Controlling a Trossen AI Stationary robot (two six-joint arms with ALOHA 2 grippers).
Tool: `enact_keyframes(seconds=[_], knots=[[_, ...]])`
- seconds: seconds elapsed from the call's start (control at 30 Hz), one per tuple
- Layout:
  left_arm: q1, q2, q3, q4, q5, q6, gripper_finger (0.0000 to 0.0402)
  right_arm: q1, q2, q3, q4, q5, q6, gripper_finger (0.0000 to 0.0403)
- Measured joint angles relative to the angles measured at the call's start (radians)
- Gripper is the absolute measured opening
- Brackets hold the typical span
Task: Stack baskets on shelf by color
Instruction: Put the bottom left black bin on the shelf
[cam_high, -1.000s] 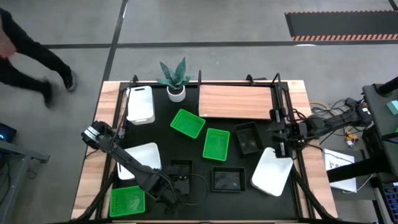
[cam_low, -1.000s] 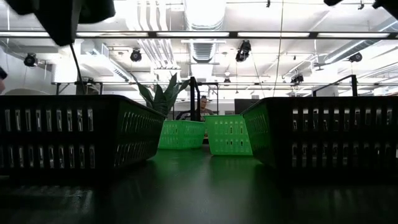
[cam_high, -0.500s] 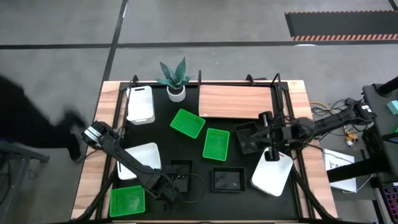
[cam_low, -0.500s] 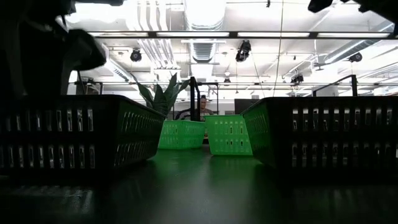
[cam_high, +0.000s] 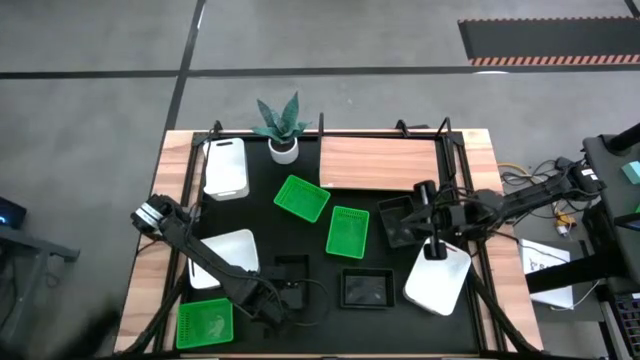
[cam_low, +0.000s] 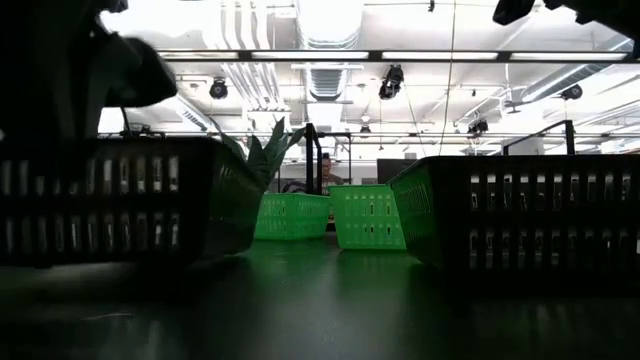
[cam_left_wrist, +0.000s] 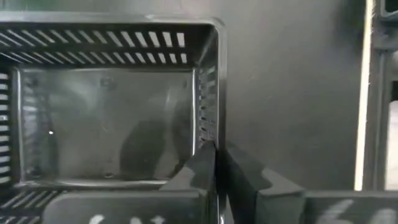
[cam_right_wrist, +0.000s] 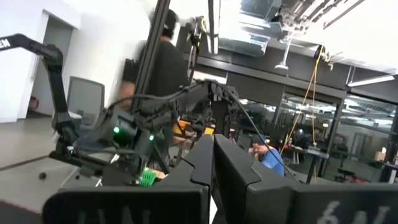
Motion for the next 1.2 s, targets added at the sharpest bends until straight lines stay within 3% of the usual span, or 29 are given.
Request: enact_keyframes(seconds=[0.2, 0.5, 0.73, 0.93, 1.2], knots=[[-0.001, -0.002, 0.127, -0.06, 0.001, 0.037, 0.0002, 0.0, 0.0, 0.0, -0.005, 0.001, 0.018, 0.0009], [0.004, -0.003, 0.473, -0.429, -0.073, 0.051, 0.0001, 0.0, -0.002, 0.0, -0.049, 0.001, 0.027, 0.0009], [0.012, -0.005, 0.669, -0.447, -0.22, 0.306, 0.0, 0.0, -0.002, -0.001, -0.08, 0.001, 0.027, 0.0009], [0.094, -0.005, 0.719, -0.424, -0.294, 0.591, 0.0, 0.0, -0.006, -0.001, -0.087, 0.001, 0.027, 0.0009], [0.313, -0.004, 0.652, -0.389, -0.296, 0.843, 0.0, 0.0, -0.059, -0.001, -0.141, 0.001, 0.053, 0.0009]])
